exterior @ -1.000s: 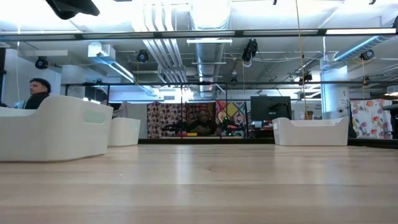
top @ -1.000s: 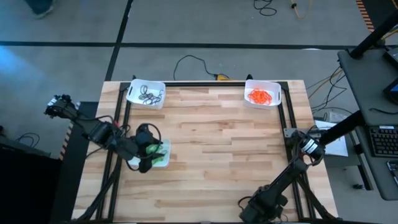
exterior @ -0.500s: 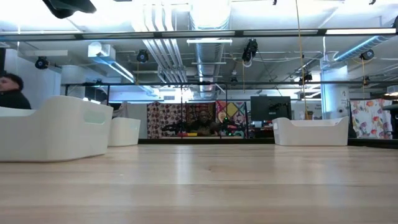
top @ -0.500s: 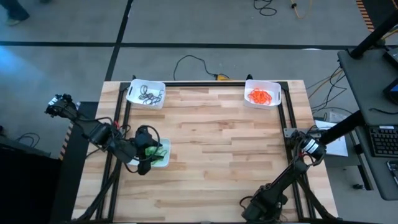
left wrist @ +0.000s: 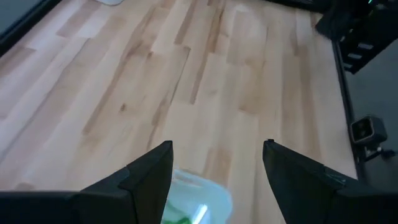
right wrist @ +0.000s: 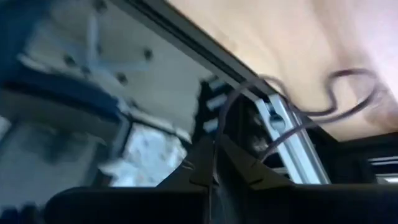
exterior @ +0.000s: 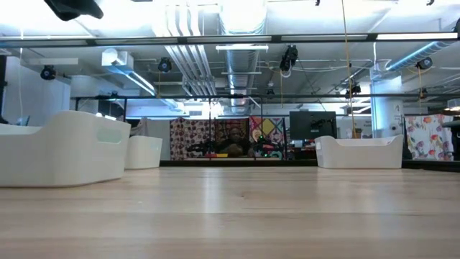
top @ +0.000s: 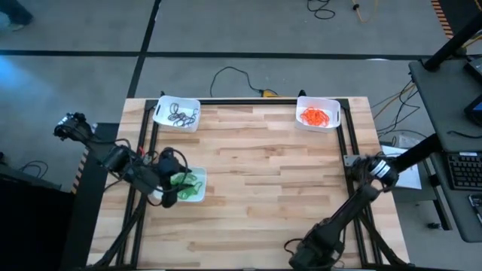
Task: Sort rubber bands into baskets
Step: Put the purple rubber band into the top left white bin
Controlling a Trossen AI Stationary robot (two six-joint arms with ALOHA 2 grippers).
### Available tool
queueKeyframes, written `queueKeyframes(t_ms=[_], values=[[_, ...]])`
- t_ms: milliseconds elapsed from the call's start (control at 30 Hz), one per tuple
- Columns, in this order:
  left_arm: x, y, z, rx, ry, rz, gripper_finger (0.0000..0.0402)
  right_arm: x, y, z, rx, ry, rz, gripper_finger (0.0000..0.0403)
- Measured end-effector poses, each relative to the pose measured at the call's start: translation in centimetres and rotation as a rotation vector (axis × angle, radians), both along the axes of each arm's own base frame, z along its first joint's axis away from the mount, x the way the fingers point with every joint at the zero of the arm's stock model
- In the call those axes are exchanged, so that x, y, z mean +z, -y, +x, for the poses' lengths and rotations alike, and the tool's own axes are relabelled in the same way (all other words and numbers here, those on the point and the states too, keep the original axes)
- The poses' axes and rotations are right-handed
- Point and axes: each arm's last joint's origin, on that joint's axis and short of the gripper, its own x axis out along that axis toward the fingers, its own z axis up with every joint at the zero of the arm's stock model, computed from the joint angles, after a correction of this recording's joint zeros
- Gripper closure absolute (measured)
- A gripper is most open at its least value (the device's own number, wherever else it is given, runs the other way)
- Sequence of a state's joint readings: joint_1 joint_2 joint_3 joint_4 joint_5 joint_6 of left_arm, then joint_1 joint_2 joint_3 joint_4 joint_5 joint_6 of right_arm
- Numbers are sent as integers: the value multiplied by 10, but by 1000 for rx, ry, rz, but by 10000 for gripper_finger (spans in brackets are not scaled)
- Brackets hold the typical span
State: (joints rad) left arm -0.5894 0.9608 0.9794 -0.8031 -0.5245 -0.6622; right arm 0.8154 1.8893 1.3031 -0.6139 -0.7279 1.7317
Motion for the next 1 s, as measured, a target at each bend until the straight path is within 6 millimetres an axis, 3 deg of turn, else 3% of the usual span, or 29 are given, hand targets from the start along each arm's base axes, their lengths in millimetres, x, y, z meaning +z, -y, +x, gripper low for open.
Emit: queueKeyframes(t_ms=[200, 433, 567, 700, 1000], values=[[9, -17, -25, 5, 12, 5, 169, 34, 23, 31, -155, 187, -122, 394], [8, -32, -45, -21, 74, 79, 169, 40, 77, 85, -297, 432, -291, 394], [-10, -36, -52, -7, 68, 84, 169, 40, 122, 114, -336, 510, -367, 394], [-31, -38, -55, 18, 65, 53, 169, 50, 171, 142, -325, 698, -500, 394], [-49, -47, -52, 186, 67, 42, 169, 72, 306, 182, -51, 1140, -692, 394]])
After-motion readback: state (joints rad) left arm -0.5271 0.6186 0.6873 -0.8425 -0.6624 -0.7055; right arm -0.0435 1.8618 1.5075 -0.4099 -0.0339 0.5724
